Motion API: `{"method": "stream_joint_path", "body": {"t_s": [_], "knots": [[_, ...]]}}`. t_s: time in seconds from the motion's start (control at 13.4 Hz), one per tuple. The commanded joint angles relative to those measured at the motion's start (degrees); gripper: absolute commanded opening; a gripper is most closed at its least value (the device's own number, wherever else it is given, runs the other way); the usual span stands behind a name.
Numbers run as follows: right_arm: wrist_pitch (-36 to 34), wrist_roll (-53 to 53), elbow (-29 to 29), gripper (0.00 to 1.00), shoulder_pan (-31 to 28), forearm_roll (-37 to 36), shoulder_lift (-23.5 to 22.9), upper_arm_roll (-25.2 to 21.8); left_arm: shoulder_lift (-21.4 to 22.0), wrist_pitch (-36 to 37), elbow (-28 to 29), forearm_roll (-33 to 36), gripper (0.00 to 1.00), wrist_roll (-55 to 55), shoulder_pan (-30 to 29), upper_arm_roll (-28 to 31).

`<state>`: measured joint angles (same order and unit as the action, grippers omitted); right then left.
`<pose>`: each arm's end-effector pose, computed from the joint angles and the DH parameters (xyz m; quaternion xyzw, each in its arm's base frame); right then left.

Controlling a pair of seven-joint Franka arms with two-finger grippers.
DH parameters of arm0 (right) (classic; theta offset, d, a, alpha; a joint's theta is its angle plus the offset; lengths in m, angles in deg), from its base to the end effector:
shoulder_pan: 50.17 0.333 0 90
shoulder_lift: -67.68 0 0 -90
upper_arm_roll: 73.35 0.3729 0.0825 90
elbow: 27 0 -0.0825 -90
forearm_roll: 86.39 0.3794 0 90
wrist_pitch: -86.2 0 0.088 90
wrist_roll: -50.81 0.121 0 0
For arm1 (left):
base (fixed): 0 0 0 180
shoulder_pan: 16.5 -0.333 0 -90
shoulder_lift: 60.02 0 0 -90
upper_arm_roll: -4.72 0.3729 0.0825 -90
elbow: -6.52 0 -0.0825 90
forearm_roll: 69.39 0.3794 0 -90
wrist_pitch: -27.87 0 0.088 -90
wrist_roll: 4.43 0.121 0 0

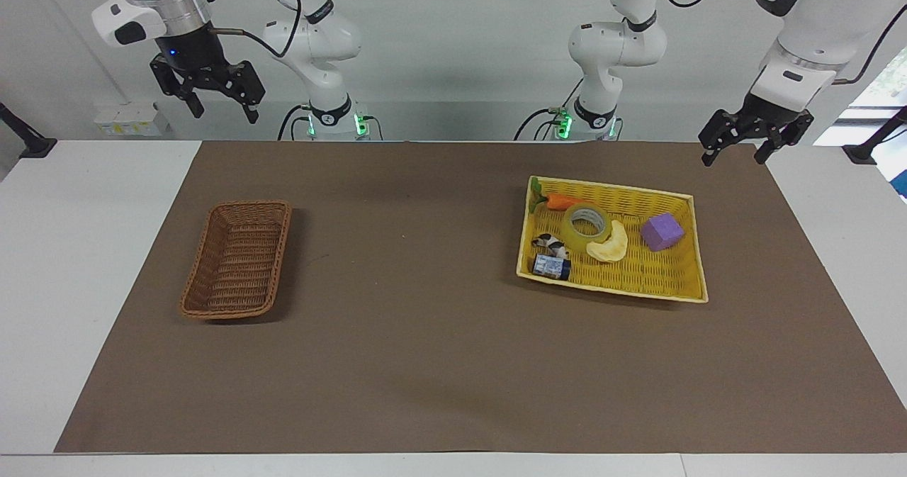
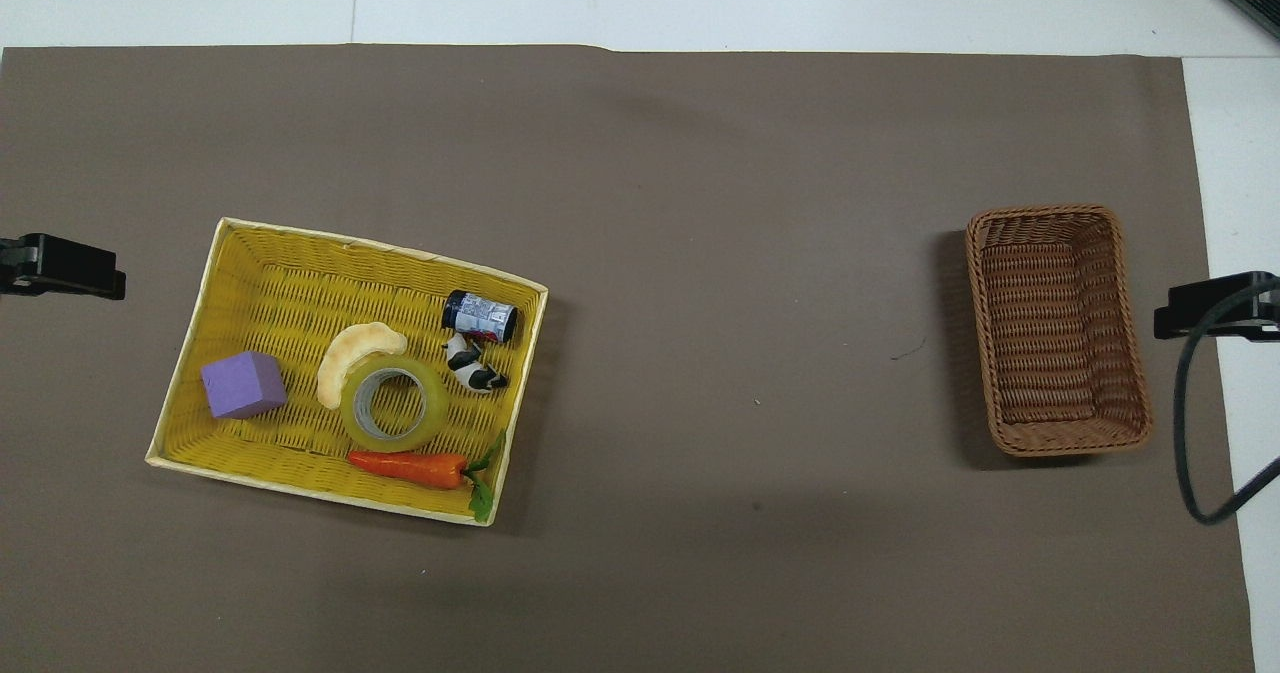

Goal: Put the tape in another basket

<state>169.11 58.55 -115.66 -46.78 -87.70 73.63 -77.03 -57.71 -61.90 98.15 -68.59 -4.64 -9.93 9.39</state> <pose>0.4977 -0.0079 0.7216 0.9974 -0.0713 0.0022 0.0079 0.5346 -0.0149 0.6755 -0.9999 0.0147 -0.0040 0.0053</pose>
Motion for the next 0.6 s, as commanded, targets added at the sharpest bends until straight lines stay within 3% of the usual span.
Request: {"method": "stream_joint_path", "body": {"t_s": [0.0, 0.52], "knots": [[-0.47, -1.14, -0.37, 1.00, -0.32, 0.70, 0.55, 0.08, 0.41, 3.45, -0.83, -0.09, 1.00, -0.06, 0.99, 0.26], [-0.38, -1.14, -0.29, 1.00, -0.32, 0.70, 0.55, 0.08, 0.94, 3.38, -0.57, -0.10, 1.00, 0.20, 1.69, 0.17]]}}
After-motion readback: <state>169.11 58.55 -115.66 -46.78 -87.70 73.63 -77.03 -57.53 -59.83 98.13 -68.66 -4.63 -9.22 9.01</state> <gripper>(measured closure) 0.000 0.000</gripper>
